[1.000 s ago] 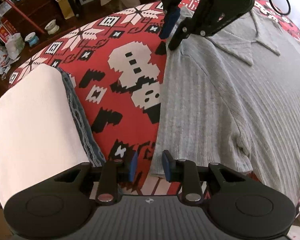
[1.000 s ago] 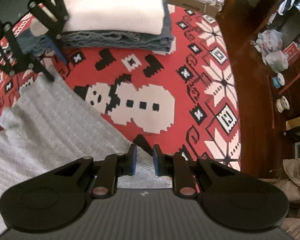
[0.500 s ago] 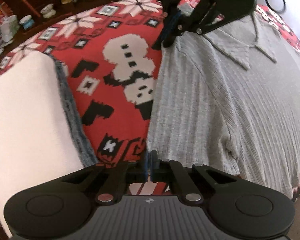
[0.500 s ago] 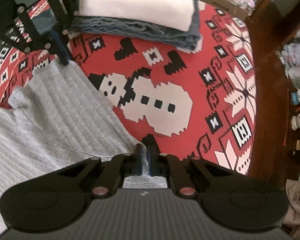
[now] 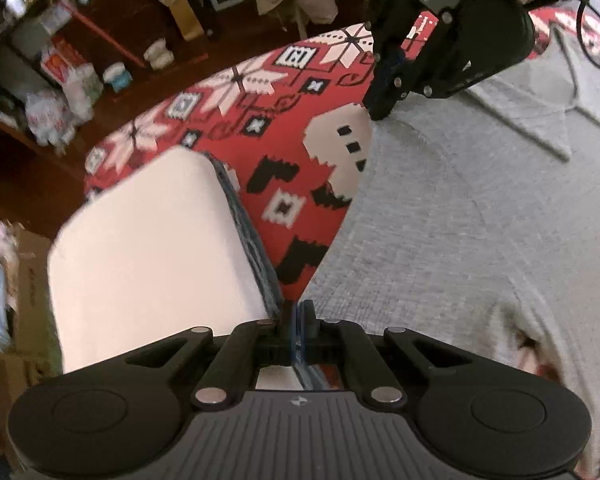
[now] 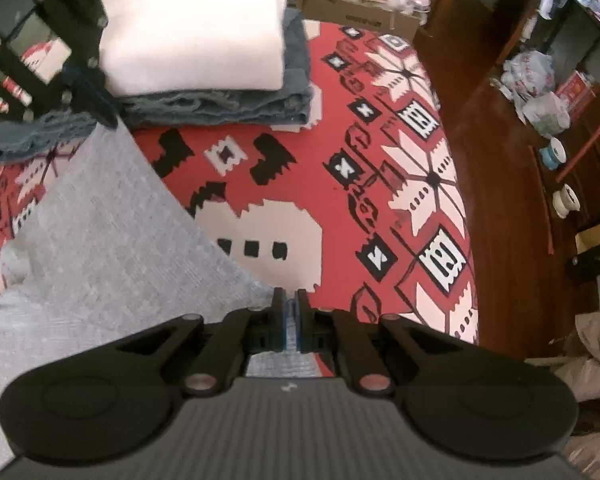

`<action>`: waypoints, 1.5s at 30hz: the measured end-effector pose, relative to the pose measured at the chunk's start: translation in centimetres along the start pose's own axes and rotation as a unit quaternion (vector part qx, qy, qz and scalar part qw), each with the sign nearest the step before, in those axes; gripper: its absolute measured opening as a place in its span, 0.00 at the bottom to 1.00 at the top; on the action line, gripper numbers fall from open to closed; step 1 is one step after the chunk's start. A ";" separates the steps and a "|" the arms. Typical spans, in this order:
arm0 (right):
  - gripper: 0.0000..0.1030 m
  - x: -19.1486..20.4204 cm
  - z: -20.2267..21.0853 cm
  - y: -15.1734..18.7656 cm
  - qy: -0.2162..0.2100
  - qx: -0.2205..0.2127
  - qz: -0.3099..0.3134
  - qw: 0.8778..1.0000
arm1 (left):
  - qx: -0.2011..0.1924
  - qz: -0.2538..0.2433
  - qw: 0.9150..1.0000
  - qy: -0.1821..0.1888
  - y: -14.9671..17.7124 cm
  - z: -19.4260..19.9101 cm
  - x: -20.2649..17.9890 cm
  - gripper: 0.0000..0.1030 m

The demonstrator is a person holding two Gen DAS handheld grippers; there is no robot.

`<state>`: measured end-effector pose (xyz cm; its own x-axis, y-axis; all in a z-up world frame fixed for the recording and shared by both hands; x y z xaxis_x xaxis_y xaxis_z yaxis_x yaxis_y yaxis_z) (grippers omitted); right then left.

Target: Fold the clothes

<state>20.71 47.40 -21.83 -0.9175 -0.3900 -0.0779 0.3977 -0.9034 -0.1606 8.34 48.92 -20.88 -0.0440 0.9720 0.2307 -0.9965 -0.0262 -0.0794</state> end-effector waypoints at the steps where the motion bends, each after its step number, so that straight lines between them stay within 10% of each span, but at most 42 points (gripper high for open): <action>1: 0.03 -0.1 -0.2 -0.1 0.000 -0.002 -0.005 1.000 | 0.000 -0.001 1.000 -0.003 -0.1 -0.1 0.0 0.02; 10: 0.09 -2.7 4.0 2.2 0.001 -0.059 -0.148 0.987 | 0.032 -0.043 0.998 -0.035 0.4 -1.1 -1.8 0.08; 20: 0.66 -6.6 10.2 5.8 0.002 -0.130 -0.328 0.936 | -0.013 0.035 0.999 -0.024 0.4 4.2 -2.5 0.47; 24: 0.90 -5.2 12.7 10.7 0.038 -0.126 -0.388 0.912 | -0.045 0.065 0.996 0.041 -0.7 6.3 -5.6 0.53; 33: 0.99 2.9 16.9 22.2 0.172 -0.067 -0.458 0.870 | -0.069 0.105 0.990 0.070 -4.1 9.9 -10.5 0.61; 41: 0.99 7.9 19.9 28.2 0.169 -0.034 -0.526 0.833 | -0.070 0.076 0.995 -0.011 -8.4 11.2 -12.9 0.66; 45: 0.99 8.1 21.1 29.8 0.185 -0.025 -0.551 0.813 | -0.101 0.072 0.992 0.014 -10.8 12.7 -14.7 0.66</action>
<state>24.94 13.51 -6.47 -0.6557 0.7400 -0.1499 -0.6558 -0.6565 -0.3727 18.89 32.00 -11.10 -0.1792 0.9678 0.1767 -0.9453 -0.1196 -0.3035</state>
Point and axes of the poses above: each gripper's, at about its wrist camera, not at the fingertips, and z roughly against the way its jaws point, x to its left, y to its underside, the point moved 10 cm from there along -z, roughly the way its jaws point, and after that the axes turned 13 degrees about x, right-handed, at the moved point
